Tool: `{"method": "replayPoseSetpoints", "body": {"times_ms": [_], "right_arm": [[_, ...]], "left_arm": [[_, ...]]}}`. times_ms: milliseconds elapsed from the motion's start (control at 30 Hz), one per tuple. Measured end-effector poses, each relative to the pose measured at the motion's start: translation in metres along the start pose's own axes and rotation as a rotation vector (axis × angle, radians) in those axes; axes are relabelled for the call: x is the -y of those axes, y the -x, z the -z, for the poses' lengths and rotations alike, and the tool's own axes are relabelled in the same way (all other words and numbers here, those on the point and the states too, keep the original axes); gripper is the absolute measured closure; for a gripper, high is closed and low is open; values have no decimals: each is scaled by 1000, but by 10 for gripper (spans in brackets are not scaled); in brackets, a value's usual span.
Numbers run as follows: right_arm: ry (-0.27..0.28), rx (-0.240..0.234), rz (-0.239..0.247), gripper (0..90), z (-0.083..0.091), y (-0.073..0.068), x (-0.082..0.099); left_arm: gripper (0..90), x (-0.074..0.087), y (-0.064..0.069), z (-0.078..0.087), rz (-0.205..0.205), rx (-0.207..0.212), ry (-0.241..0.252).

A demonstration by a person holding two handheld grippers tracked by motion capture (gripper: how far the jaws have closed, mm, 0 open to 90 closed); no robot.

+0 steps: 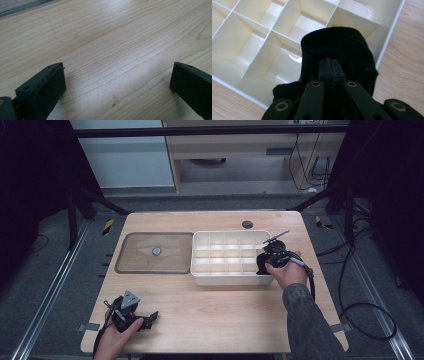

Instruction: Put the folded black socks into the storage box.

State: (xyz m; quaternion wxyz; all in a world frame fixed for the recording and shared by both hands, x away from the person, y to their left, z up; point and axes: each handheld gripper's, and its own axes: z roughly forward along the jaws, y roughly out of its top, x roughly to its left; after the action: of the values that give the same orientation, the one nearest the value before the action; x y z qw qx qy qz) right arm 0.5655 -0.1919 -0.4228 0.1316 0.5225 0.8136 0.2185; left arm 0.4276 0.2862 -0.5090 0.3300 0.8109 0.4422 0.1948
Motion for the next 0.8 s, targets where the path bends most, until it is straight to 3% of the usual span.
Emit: {"method": "replayPoseSetpoints", "body": {"times_ms": [233,433,800], "right_arm": [[-8,-10,-7,900,-2,0,4],[-63,-19,15,900,-14,-3,12],[-78,-24,-12,900,-19,-4,10]], "left_arm": [[0,0,0,0,1,-1,1],[0,0,0,0,-3,-1,1],[0,0,0,0,-3,1,1]]}}
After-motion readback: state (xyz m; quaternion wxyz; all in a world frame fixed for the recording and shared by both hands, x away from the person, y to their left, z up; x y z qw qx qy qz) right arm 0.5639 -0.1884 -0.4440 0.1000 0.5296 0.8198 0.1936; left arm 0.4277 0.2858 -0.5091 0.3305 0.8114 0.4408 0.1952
